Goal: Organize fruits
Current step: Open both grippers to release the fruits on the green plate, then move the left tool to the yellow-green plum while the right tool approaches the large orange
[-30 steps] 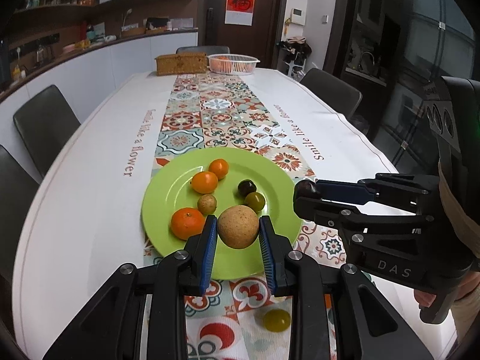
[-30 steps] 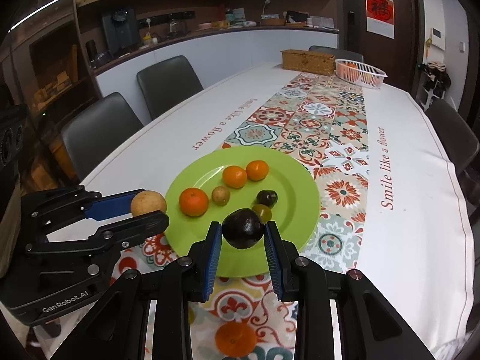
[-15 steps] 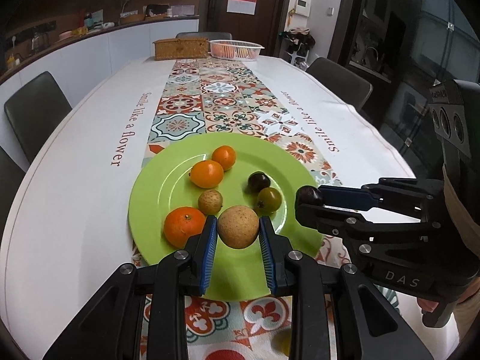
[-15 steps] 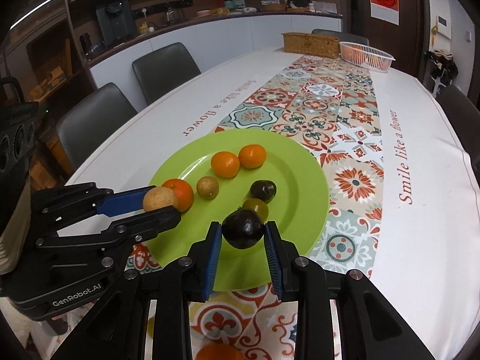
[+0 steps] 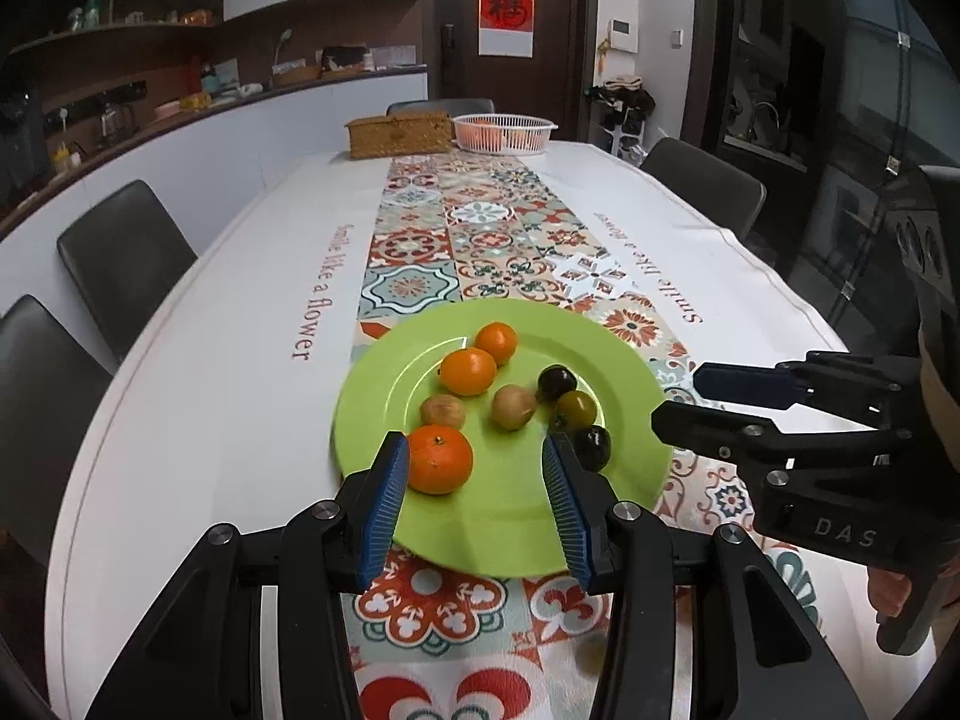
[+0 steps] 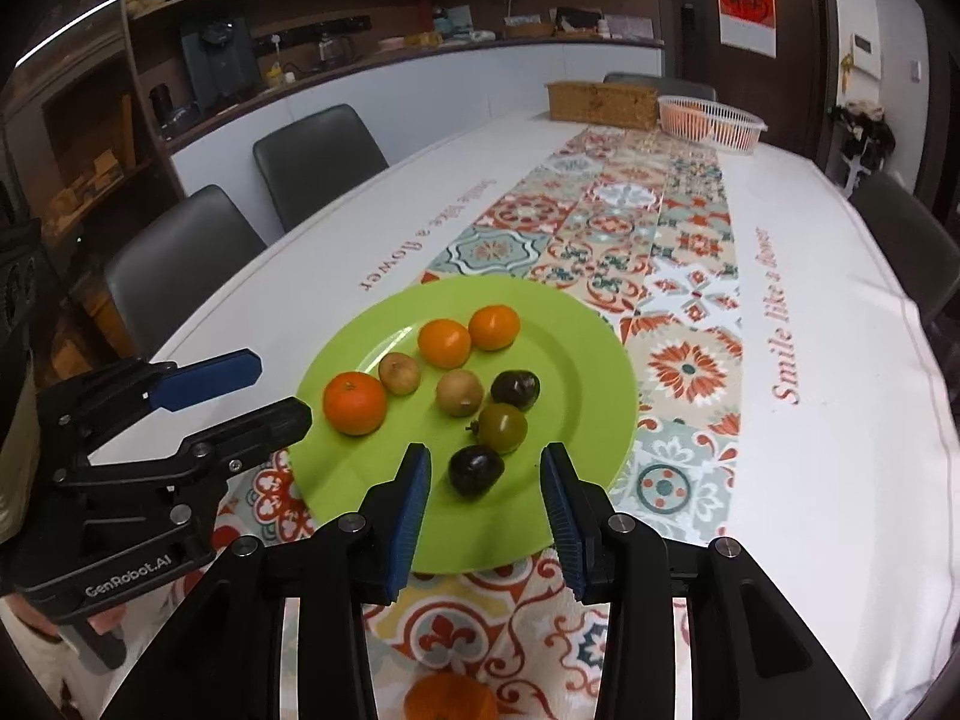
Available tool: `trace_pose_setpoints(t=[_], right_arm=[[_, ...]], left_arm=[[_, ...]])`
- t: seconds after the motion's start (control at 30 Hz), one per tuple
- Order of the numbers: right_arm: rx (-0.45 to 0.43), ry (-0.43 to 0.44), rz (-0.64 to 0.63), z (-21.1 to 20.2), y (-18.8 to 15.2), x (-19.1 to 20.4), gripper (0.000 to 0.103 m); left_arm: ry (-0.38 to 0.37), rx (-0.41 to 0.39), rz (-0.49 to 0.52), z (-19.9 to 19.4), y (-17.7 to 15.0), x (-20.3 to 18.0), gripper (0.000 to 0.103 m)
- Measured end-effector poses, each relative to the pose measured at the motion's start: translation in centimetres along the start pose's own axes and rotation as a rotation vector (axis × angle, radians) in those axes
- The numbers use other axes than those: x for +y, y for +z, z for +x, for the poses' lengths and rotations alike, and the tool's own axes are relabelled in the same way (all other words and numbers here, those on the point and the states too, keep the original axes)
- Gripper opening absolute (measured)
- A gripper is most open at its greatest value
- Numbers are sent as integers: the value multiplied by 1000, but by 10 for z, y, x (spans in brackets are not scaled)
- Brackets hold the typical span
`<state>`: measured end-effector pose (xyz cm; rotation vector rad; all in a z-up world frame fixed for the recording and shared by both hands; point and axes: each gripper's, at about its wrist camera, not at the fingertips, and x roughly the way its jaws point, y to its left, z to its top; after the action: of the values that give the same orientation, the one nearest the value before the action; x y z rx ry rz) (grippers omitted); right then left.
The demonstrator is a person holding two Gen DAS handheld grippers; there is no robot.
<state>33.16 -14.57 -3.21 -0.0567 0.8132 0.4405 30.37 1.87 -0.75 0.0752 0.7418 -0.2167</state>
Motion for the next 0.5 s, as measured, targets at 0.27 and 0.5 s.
trace_pose_setpoints(t=[0.27, 0.5], right_arm=[[-67, -31, -29, -43, -5, 16, 41], [-113, -56, -30, -76, -18, 26, 47]], left_arm=[[2, -36, 2, -36, 1, -8, 48], [-6, -69, 30, -66, -10, -18, 54]])
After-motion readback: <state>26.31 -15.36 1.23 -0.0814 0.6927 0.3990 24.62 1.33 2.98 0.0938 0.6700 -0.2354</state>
